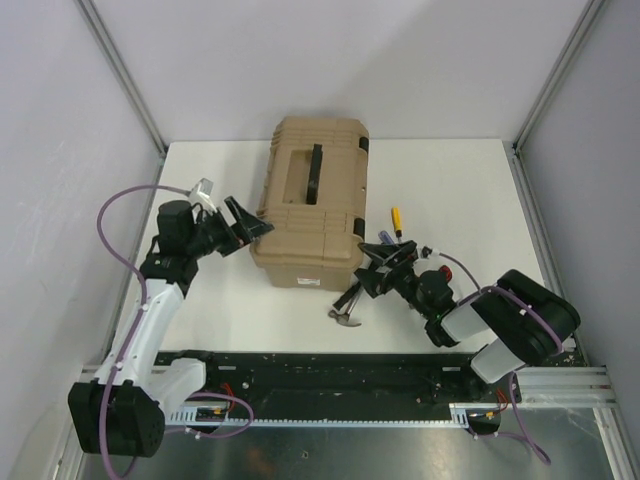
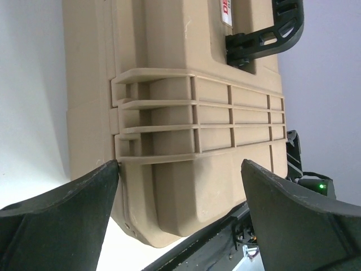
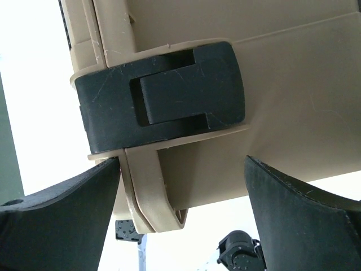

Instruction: Pack the tool kit

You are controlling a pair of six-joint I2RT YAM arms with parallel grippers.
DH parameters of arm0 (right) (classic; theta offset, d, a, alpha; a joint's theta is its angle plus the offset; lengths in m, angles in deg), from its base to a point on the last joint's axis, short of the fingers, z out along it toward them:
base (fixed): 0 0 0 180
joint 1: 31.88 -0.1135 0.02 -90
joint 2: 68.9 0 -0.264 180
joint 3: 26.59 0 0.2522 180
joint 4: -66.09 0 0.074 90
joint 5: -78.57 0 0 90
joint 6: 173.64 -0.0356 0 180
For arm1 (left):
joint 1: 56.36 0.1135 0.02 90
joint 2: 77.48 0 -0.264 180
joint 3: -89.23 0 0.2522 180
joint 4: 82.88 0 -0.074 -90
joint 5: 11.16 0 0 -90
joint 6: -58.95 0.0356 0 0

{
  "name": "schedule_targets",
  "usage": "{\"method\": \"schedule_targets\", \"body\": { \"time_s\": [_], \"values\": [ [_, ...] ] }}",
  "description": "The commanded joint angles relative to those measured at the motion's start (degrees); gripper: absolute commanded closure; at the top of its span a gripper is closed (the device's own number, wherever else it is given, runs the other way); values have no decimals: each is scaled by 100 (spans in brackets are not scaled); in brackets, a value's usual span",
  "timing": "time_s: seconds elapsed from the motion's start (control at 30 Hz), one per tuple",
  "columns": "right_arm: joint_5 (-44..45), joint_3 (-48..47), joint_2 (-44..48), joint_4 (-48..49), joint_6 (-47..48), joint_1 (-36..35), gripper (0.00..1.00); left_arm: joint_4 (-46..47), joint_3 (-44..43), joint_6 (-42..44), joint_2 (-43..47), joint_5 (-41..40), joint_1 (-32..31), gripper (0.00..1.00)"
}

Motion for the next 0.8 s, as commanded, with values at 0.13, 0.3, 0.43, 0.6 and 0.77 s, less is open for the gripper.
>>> {"method": "schedule_targets", "body": {
  "time_s": [0.13, 0.3, 0.43, 0.6, 0.77],
  "values": [
    [-645, -866, -406, 1176, 274, 609, 5, 30, -694, -120, -178, 106, -177, 5],
    [-943, -1333, -730, 995, 406, 849, 5, 31, -842, -38, -198, -162, -178, 5],
    [-935, -1351, -937, 1103, 284, 1044, 4, 34, -1197, 153, -283, -580, -181, 4],
    [-721, -1064, -1183, 1430, -18, 1095, 1, 37, -1686, 327, -548, -905, -201, 4],
    [-590, -1004, -1335, 1479, -55, 1114, 1, 41, -1951, 405, -864, -1086, -478, 4]
  ]
}}
